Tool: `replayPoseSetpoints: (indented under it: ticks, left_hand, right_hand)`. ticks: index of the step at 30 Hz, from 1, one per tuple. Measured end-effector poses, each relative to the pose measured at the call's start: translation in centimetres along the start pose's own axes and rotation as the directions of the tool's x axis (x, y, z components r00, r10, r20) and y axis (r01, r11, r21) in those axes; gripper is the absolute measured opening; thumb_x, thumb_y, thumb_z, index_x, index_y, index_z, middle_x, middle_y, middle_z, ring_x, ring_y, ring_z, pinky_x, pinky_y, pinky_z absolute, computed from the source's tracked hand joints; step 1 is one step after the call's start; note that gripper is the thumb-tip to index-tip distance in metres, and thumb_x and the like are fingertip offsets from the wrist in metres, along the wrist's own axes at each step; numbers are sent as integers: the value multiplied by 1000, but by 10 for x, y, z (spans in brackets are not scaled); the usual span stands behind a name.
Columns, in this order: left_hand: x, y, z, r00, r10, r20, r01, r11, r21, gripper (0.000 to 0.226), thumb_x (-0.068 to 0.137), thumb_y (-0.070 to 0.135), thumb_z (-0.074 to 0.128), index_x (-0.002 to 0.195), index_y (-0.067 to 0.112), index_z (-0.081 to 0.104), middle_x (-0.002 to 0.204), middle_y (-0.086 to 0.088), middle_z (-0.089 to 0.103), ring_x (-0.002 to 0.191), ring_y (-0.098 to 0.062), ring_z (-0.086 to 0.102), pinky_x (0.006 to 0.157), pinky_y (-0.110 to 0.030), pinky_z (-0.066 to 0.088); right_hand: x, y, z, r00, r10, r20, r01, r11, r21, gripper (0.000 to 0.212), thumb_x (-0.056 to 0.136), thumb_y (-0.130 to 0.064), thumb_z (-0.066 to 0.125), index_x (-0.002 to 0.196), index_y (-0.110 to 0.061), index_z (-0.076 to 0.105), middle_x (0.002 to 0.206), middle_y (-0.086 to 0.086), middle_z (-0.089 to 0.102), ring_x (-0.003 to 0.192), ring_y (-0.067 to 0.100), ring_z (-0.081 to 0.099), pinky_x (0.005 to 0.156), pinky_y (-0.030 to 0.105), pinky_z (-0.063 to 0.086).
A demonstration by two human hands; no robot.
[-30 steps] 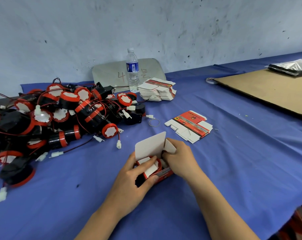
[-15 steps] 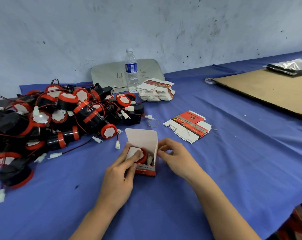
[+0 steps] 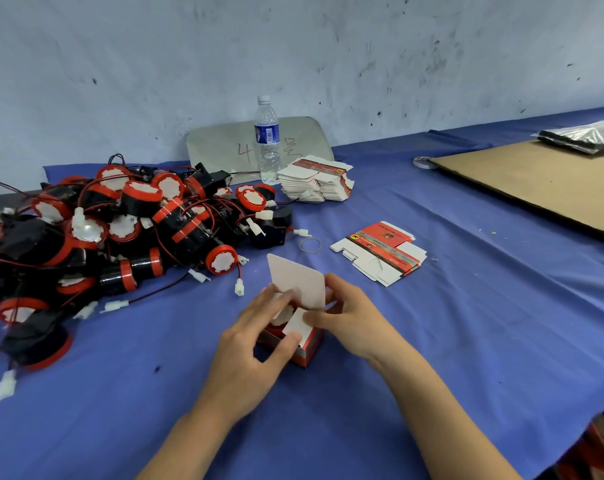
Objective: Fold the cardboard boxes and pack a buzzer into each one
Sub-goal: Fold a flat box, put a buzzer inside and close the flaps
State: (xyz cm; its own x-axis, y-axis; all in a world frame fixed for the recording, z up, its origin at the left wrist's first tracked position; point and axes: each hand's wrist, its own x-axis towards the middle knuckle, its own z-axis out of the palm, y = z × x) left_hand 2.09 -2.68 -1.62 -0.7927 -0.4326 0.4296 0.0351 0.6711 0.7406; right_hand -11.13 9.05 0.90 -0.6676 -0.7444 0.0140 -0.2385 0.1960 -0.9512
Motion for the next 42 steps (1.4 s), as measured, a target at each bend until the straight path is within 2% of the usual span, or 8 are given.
replayPoseSetpoints:
  ticks: [3, 7, 13, 20, 25, 28, 31, 42]
  left_hand:
    - [1, -1, 2, 1000, 14, 16, -14, 999, 38, 39, 90, 11, 66, 111, 44, 64, 142, 19, 47, 122, 10, 47, 90, -2, 36]
    - [2, -3, 5, 998, 45, 46, -47, 998, 42, 37, 90, 5, 65, 116, 33, 66, 138, 21, 47, 131, 4, 41, 100, -5, 33]
    - [3, 0, 8, 947, 319, 33, -320, 936, 145, 26, 92, 21, 54, 106, 13, 74, 121, 6, 66, 123, -5, 54, 112, -24, 31]
    - [2, 2, 6, 980, 199, -6, -199, 978, 56, 24, 72, 34, 76, 94, 22, 76, 116, 12, 57, 110, 7, 53, 94, -9, 39]
    - [1, 1, 10, 959, 6, -282, -9, 1000, -6, 62, 66, 22, 88, 92, 53, 42, 97, 6, 52, 95, 6, 54, 79, -4, 41]
    - [1, -6, 6, 957, -68, -283, 62, 998, -29, 58, 68, 18, 86, 98, 46, 43, 102, 13, 50, 100, 1, 55, 84, -17, 47]
    - [1, -8, 5, 967, -62, -248, 47, 997, -65, 50, 70, 24, 83, 101, 42, 48, 105, 18, 52, 103, 1, 56, 87, -14, 47]
    - [5, -12, 0, 980, -90, -175, 59, 983, -173, 28, 80, 1, 74, 97, 21, 66, 106, 12, 59, 103, -7, 63, 84, -14, 49]
  right_hand:
    - [-8, -5, 6, 978, -187, 91, 179, 980, 92, 47, 87, -7, 63, 114, -46, 57, 110, -7, 63, 100, 6, 61, 88, 26, 50]
    - [-14, -16, 12, 968, -244, 50, 220, 932, 289, 25, 92, -33, 55, 112, -30, 71, 107, -7, 71, 102, 4, 63, 86, 14, 46]
    - [-8, -10, 16, 957, -276, -90, 285, 951, 117, 29, 95, -10, 57, 109, -30, 73, 100, -16, 73, 92, 0, 66, 80, 10, 45]
    - [-5, -4, 16, 948, -290, -130, 287, 957, -43, 27, 96, -19, 58, 106, -42, 70, 88, -20, 73, 84, -2, 67, 75, 12, 48]
    - [-8, -6, 14, 940, -342, 6, 340, 933, -115, 27, 95, -13, 59, 112, -29, 72, 116, -15, 69, 112, -5, 58, 95, 22, 49]
    - [-9, -6, 11, 883, -452, 124, 468, 830, -303, 28, 95, -18, 54, 119, -18, 69, 119, 1, 68, 120, 10, 47, 96, 35, 44]
    - [-8, -4, 11, 902, -393, 177, 431, 815, -386, 31, 99, -25, 49, 126, -27, 64, 131, -10, 61, 130, 0, 33, 111, 46, 31]
    - [-4, -2, 6, 927, -294, 232, 363, 857, -366, 32, 99, -29, 53, 129, -38, 59, 140, -26, 46, 138, -8, 24, 117, 43, 9]
